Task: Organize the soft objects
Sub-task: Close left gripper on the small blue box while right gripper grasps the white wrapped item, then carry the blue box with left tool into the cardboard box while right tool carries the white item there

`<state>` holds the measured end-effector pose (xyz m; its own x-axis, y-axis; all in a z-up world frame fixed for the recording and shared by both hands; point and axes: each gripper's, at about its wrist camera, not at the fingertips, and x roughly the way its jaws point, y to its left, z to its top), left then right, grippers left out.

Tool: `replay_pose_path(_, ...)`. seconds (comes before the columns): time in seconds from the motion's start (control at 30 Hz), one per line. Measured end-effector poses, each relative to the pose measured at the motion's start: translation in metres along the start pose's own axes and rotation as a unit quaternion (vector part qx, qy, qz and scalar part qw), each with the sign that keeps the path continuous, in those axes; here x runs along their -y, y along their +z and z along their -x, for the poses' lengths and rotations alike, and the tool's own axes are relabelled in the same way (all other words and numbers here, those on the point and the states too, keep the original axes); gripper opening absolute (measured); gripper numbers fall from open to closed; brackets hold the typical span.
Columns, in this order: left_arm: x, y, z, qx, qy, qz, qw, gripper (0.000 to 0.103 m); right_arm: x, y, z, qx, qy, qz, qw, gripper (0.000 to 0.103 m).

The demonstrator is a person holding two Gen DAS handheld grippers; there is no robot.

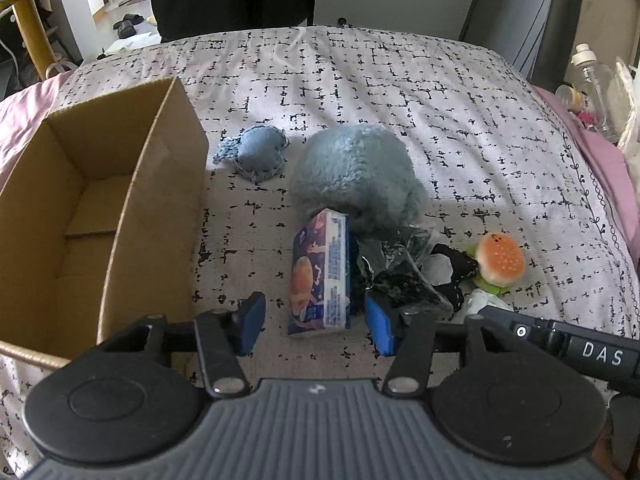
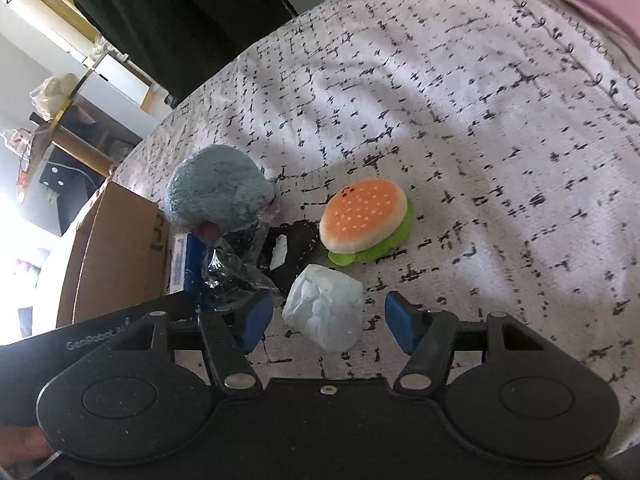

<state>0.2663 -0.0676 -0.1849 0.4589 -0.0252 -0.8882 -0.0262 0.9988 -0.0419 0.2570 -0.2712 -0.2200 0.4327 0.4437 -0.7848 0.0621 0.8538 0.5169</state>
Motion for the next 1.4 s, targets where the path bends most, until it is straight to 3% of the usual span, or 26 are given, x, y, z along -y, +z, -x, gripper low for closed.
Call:
replay_pose_path(0.2, 0.003, 0.0, -0.009, -0.008, -0.001, -0.005, 1.0, 0.041, -0.006, -0.001, -0.008, -0.002, -0.019, 0.027, 0.999, 0.059)
replay_pose_path(0.23, 0.003, 0.0, -0.01, -0.008, -0.002, -0.006, 0.9999, 0.035, -0.007, -0.001, -0.009, -0.004, -0.016, 0.028, 0.999, 0.057)
replay_pose_path(0.27, 0.003, 0.0, -0.011, -0.008, -0.004, -0.006, 0.9999, 0.028, -0.006, -0.001, -0.01, -0.009, -0.013, 0.029, 0.999, 0.046)
replay_pose_path(0.4, 0.004, -0.001, -0.008, 0.001, -0.002, -0.004, 1.0, 0.019, -0.008, -0.002, -0.01, -0.008, -0.011, 0.036, 0.999, 0.045)
replay_pose_path(0.77, -0.007, -0.004, 0.024, 0.019, -0.016, 0.01, 0.9996, 0.018, -0.024, -0.01, 0.016, 0.004, -0.019, 0.024, 1.0, 0.045)
replay_pose_path(1.4, -0.046, -0.006, 0.104, 0.063, -0.05, 0.049, 0.9956, 0.017, -0.107, -0.018, 0.056, 0.044, -0.023, 0.086, 0.995, 0.045)
